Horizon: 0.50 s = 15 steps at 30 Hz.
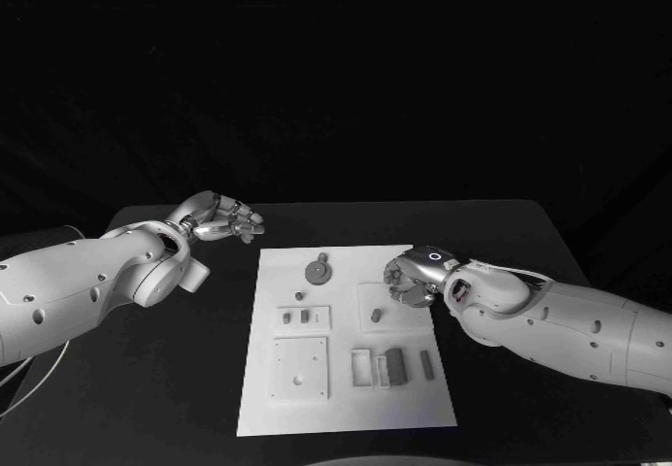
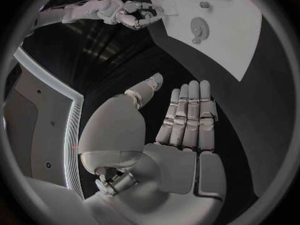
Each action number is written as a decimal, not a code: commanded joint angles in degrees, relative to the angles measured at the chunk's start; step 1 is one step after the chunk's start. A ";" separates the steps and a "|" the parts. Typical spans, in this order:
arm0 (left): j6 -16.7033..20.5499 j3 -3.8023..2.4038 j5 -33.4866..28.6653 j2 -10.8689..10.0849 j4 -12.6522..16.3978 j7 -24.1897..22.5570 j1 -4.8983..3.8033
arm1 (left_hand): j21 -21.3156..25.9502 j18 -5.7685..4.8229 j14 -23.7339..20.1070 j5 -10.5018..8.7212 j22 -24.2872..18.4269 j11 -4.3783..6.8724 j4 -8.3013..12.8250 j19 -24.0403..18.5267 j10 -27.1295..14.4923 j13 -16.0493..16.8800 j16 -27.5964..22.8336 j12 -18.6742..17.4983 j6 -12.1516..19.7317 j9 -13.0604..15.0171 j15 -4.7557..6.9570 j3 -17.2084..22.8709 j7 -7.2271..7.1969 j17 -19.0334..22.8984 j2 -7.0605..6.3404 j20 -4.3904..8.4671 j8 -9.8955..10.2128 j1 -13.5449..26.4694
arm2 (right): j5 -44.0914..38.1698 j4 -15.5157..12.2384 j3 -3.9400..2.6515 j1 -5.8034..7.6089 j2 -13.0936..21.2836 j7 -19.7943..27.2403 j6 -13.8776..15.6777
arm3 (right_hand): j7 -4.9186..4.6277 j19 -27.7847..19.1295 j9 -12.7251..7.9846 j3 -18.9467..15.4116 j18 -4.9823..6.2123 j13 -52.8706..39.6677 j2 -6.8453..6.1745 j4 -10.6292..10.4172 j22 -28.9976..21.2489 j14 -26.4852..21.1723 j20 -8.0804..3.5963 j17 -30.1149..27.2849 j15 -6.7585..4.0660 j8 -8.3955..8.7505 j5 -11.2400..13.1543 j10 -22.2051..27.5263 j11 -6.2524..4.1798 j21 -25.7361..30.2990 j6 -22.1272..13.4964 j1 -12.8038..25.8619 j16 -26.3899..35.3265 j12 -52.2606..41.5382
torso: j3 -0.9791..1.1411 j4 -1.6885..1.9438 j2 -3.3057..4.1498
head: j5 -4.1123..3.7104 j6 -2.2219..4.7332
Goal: Assemble the parts on the task board
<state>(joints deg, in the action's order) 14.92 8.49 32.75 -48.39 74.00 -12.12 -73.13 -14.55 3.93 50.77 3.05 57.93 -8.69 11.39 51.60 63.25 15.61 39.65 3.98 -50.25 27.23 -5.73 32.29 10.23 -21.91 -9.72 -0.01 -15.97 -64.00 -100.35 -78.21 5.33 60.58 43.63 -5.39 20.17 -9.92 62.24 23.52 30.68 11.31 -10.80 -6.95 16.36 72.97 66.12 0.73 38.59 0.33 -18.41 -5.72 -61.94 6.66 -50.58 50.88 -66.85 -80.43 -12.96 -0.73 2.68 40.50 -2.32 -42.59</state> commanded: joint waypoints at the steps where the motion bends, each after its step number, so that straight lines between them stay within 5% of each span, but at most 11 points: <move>1: -0.57 -0.03 -0.51 0.17 -0.01 -0.03 -0.04 | 0.33 0.04 0.11 0.14 -0.12 0.04 -0.11 0.33 -0.62 -0.10 -0.51 -0.17 0.47 -0.02 -0.10 -0.26 -0.05 -0.13 0.50 -0.11 -0.13 -0.18 | -0.68 0.04 -0.01 -0.03 -0.16 -0.18 -1.41 | 0.14 -0.26 -0.06 0.30 3.69 0.05 0.62 -0.17 0.10 -0.19 -0.08 0.11 0.13 0.06 -0.26 -0.35 0.13 0.35 0.02 0.06 0.13 0.32 | -0.02 -0.06 0.01 | 0.18 -0.05; 15: -0.39 -0.02 -0.52 0.21 -0.04 -0.04 -0.04 | 0.54 0.03 0.05 0.14 -0.18 -0.05 -0.19 0.27 -0.87 -0.23 -0.85 -0.13 0.57 -0.03 -0.17 -0.29 -0.02 -0.37 0.50 -0.17 -0.13 -0.29 | -0.60 0.74 0.01 -0.03 -0.89 -0.25 -3.63 | 0.76 -0.46 0.21 0.33 3.69 -0.34 2.98 0.20 0.54 -0.26 -0.07 0.31 -0.37 -0.64 -0.25 -2.23 -0.41 0.26 1.43 -0.20 0.06 0.30 | -0.02 -0.03 -0.01 | 0.19 -0.25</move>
<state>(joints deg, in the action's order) 14.92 8.50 32.68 -48.29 73.87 -11.91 -73.13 -14.40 3.56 50.77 3.05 57.81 -8.69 11.23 51.61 62.84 15.46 39.04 3.98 -50.25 27.23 -5.73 32.14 10.23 -22.21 -9.72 -0.01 -15.97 -64.00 -100.33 -77.55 5.35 60.58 42.80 -5.48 18.46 -9.20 62.20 23.68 30.85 11.31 -11.06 -4.43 16.52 73.48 66.12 0.72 38.85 0.31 -18.79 -5.72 -63.51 5.76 -50.58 52.05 -66.89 -80.43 -12.86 -0.75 2.64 40.48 -2.08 -42.76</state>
